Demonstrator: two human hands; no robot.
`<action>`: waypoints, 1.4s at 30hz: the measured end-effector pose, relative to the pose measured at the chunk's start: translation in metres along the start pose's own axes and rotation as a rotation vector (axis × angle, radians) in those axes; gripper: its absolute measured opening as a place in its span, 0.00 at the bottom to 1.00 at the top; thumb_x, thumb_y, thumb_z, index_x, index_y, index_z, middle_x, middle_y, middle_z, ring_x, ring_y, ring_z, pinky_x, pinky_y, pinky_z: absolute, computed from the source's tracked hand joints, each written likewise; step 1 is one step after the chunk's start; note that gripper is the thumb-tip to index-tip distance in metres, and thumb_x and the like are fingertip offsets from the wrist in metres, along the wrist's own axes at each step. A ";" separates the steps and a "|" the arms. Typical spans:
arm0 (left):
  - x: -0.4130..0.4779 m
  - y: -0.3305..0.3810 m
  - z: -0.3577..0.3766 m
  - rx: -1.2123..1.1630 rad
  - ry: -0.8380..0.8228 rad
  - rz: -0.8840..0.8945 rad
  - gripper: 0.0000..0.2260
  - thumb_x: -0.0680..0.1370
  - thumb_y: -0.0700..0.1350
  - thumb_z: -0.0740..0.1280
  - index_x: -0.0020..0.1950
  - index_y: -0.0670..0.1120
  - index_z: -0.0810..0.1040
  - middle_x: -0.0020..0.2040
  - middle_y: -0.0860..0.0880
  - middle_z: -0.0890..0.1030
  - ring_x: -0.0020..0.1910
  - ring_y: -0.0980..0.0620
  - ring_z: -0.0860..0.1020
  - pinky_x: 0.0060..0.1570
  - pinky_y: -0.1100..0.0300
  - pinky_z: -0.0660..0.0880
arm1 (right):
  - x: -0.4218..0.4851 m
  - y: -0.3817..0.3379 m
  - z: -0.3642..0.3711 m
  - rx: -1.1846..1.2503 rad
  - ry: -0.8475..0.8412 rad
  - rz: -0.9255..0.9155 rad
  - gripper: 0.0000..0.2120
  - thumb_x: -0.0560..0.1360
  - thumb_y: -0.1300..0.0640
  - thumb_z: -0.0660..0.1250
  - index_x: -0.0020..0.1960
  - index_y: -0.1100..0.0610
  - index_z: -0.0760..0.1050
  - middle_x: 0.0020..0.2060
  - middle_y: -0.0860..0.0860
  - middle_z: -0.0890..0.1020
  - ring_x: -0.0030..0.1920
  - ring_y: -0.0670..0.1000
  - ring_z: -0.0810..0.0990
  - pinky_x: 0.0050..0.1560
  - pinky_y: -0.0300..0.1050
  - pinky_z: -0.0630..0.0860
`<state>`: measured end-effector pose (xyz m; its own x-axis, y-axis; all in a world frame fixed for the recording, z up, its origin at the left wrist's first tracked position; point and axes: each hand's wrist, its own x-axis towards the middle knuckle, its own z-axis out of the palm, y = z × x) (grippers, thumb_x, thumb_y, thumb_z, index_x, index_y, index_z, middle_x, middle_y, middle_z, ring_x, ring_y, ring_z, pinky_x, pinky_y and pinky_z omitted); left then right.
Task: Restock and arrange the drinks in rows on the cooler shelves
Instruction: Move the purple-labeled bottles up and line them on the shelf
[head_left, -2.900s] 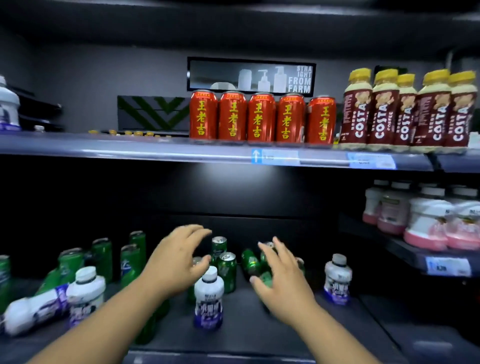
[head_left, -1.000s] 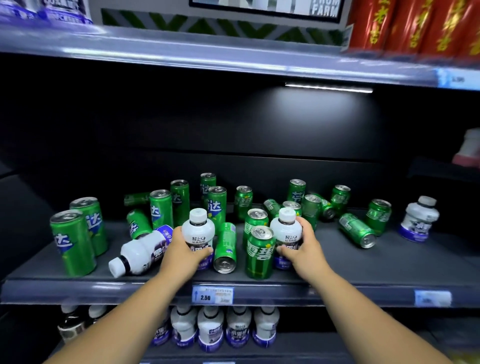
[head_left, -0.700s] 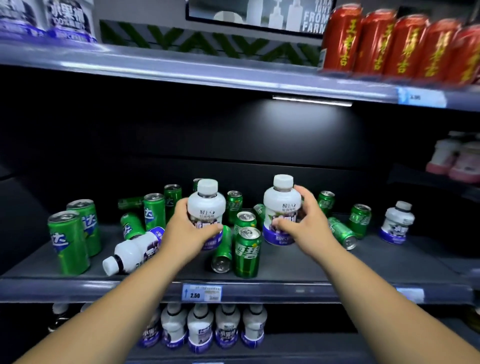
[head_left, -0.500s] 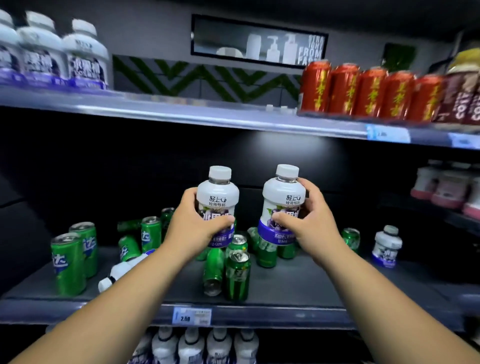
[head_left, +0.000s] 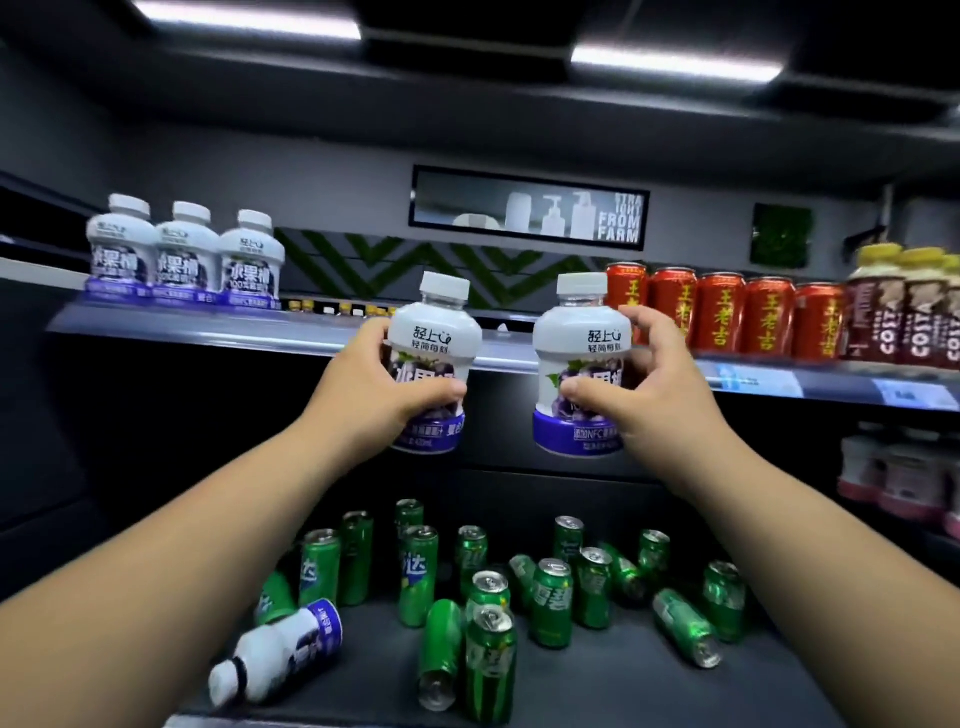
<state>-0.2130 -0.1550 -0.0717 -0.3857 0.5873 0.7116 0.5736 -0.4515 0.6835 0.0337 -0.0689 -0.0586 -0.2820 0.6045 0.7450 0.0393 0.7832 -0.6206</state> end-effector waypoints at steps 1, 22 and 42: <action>0.009 0.000 -0.010 0.015 0.005 0.004 0.26 0.63 0.49 0.82 0.56 0.54 0.75 0.50 0.54 0.84 0.50 0.55 0.82 0.52 0.54 0.79 | 0.009 -0.006 0.007 -0.015 0.000 -0.019 0.36 0.68 0.57 0.80 0.68 0.43 0.65 0.50 0.44 0.84 0.49 0.41 0.83 0.48 0.40 0.78; 0.210 -0.083 -0.099 0.367 0.115 0.041 0.31 0.65 0.57 0.78 0.60 0.47 0.68 0.55 0.46 0.80 0.55 0.43 0.78 0.57 0.46 0.76 | 0.205 -0.008 0.235 -0.080 0.185 -0.028 0.35 0.62 0.52 0.79 0.63 0.45 0.65 0.49 0.45 0.82 0.49 0.49 0.82 0.55 0.56 0.80; 0.202 -0.119 -0.120 0.858 0.275 0.330 0.39 0.75 0.60 0.66 0.78 0.52 0.50 0.74 0.45 0.60 0.53 0.37 0.78 0.43 0.51 0.69 | 0.195 -0.016 0.284 -0.446 0.141 0.074 0.30 0.68 0.37 0.69 0.62 0.49 0.61 0.56 0.52 0.79 0.54 0.58 0.79 0.55 0.56 0.76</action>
<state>-0.4455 -0.0635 0.0103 -0.2036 0.2915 0.9346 0.9753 0.1439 0.1676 -0.2942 -0.0047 0.0276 -0.1316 0.6508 0.7478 0.4713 0.7047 -0.5303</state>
